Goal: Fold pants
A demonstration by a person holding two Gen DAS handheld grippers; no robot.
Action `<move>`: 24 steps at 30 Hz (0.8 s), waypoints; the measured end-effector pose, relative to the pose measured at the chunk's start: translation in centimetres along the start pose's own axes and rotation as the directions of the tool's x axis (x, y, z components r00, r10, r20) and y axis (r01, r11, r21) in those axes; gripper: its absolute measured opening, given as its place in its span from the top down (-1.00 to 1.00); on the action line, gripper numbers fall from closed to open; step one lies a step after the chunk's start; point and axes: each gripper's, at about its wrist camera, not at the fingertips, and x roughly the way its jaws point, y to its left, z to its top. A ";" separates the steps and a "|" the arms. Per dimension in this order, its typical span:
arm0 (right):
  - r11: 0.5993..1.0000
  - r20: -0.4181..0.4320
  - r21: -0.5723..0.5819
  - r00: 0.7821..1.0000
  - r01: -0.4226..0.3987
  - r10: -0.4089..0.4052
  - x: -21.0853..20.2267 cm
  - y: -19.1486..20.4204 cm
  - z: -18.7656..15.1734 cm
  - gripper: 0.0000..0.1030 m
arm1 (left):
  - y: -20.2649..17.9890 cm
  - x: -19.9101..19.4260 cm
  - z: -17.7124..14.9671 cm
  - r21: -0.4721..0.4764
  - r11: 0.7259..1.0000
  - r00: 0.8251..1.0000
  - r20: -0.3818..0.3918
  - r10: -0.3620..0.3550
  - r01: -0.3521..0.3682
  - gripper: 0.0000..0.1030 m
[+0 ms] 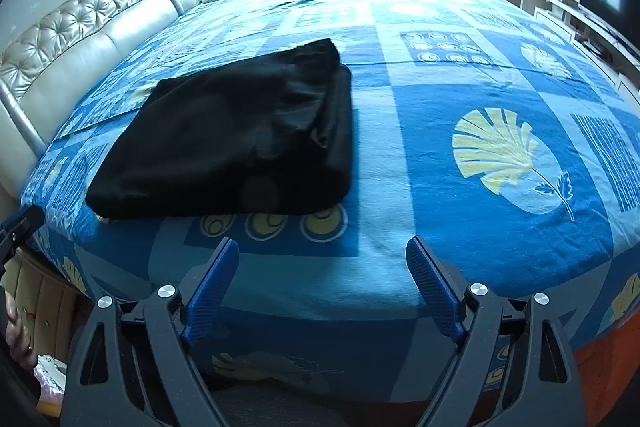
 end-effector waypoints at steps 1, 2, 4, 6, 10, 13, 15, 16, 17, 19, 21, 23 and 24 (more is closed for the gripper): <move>1.000 0.005 0.003 1.000 -0.003 0.003 -0.1 0.1 -0.1 -0.65 | -0.1 0.0 0.0 -0.001 1.000 1.000 0.000 0.000 0.000 -0.95; 1.000 0.006 0.006 1.000 -0.005 0.005 -0.1 0.2 -0.1 -0.65 | -0.2 0.1 0.0 -0.003 1.000 1.000 -0.001 0.002 -0.002 -0.95; 1.000 0.008 0.013 1.000 -0.006 0.006 -0.1 0.1 -0.1 -0.66 | -0.2 0.3 0.0 -0.005 1.000 1.000 -0.004 0.007 -0.007 -0.95; 1.000 0.007 0.015 1.000 -0.002 0.002 -0.1 0.1 -0.2 -0.66 | -0.3 0.5 0.0 -0.004 1.000 1.000 -0.012 0.023 -0.023 -0.95; 0.999 0.007 0.034 1.000 -0.003 0.003 -0.1 -0.3 -0.2 -0.66 | -0.5 0.7 0.0 0.006 1.000 0.999 -0.022 0.030 -0.030 -0.95; 0.999 0.003 0.048 1.000 -0.008 0.008 0.0 -0.6 -0.2 -0.66 | -0.8 0.9 -0.1 0.022 0.999 0.998 -0.040 0.040 -0.039 -0.95; 0.999 0.002 0.050 1.000 -0.010 0.010 0.1 -0.6 -0.2 -0.66 | -1.0 1.2 -0.2 0.028 0.999 0.998 -0.055 0.044 -0.043 -0.95; 0.999 0.001 0.050 1.000 -0.011 0.011 0.1 -0.6 -0.2 -0.66 | -1.0 1.2 -0.2 0.030 0.998 0.997 -0.058 0.049 -0.048 -0.95; 0.999 0.002 0.049 1.000 -0.010 0.010 0.1 -0.6 -0.1 -0.66 | -1.1 1.3 -0.2 0.031 0.998 0.997 -0.058 0.054 -0.053 -0.95; 0.999 0.005 0.047 1.000 -0.010 0.010 0.0 -0.5 -0.1 -0.66 | -1.2 1.3 -0.3 0.035 0.998 0.997 -0.058 0.055 -0.053 -0.95; 0.999 0.006 0.048 1.000 -0.010 0.009 0.0 -0.5 -0.2 -0.66 | -1.2 1.4 -0.3 0.038 0.998 0.996 -0.064 0.057 -0.055 -0.95; 0.999 0.005 0.047 1.000 -0.009 0.008 0.0 -0.5 -0.1 -0.66 | -1.3 1.4 -0.3 0.037 0.998 0.996 -0.067 0.058 -0.056 -0.95; 0.999 0.006 0.047 1.000 -0.010 0.010 0.0 -0.5 -0.1 -0.66 | -1.3 1.4 -0.4 0.036 0.998 0.996 -0.067 0.059 -0.057 -0.95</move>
